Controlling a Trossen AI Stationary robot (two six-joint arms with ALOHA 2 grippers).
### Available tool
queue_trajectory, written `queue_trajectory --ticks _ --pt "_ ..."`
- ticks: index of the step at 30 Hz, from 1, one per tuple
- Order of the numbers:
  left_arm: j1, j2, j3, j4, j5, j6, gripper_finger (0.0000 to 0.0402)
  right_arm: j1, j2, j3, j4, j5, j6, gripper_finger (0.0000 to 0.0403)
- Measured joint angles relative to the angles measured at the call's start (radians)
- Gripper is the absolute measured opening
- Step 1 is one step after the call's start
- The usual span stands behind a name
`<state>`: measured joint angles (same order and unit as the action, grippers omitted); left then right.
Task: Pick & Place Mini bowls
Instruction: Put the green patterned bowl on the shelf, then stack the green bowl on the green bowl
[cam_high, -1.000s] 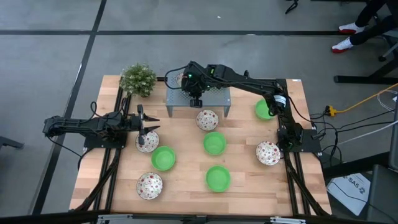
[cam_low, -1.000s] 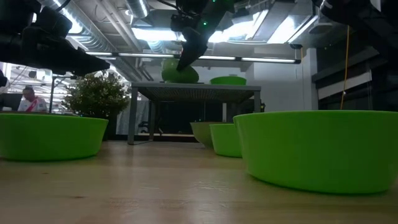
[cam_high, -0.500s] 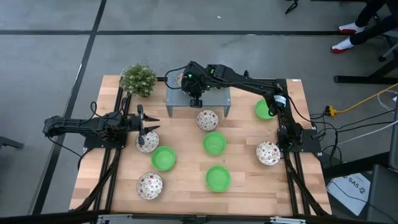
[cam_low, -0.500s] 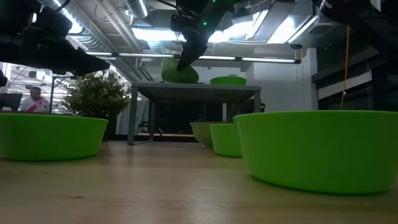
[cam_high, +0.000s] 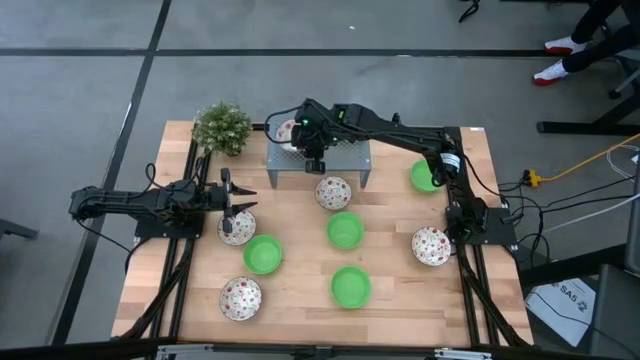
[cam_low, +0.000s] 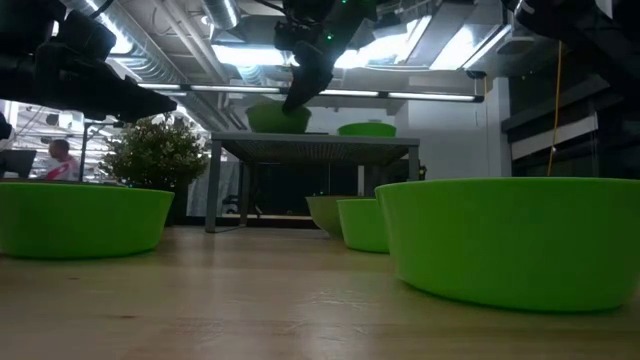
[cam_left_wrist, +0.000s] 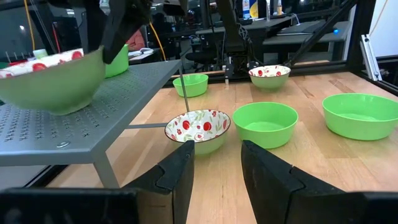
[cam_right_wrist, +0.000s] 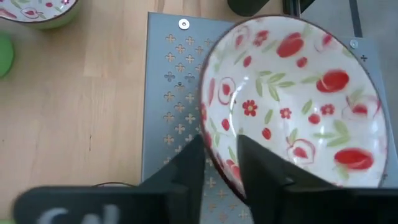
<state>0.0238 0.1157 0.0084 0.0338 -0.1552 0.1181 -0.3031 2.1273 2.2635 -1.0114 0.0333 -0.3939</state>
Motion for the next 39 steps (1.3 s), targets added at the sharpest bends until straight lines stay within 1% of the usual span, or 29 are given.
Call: queue_trajectory --ticks 6,9,12,17,23,28,35,39 --pt "0.000 0.000 0.000 0.000 0.000 0.000 0.0128 0.000 0.000 0.003 -0.004 0.027 0.000 0.0182" --pt "0.000 0.000 0.000 0.000 0.000 0.000 0.0127 0.004 0.000 0.025 -0.008 0.027 0.000 0.0204" --pt "0.000 0.000 0.000 0.000 0.000 0.000 0.0128 0.012 0.000 0.075 -0.016 0.028 0.000 0.0213" --pt "0.000 0.000 0.000 0.000 0.000 0.000 0.0128 0.036 -0.023 0.090 -0.002 0.027 0.015 0.0210" --pt "0.000 0.000 0.000 0.000 0.000 0.000 0.0128 0.068 -0.034 0.092 -0.026 0.025 0.123 0.0201" --pt "0.000 0.000 0.000 0.000 0.000 0.000 0.0128 0.102 -0.034 0.092 -0.076 -0.010 0.204 0.0191" --pt "0.000 0.000 0.000 0.000 0.000 0.000 0.0128 0.172 -0.043 0.091 -0.184 -0.011 0.315 0.0167" --pt "0.000 0.000 0.000 0.000 0.000 0.000 0.0128 0.216 -0.048 0.091 -0.291 -0.011 0.377 0.0154"
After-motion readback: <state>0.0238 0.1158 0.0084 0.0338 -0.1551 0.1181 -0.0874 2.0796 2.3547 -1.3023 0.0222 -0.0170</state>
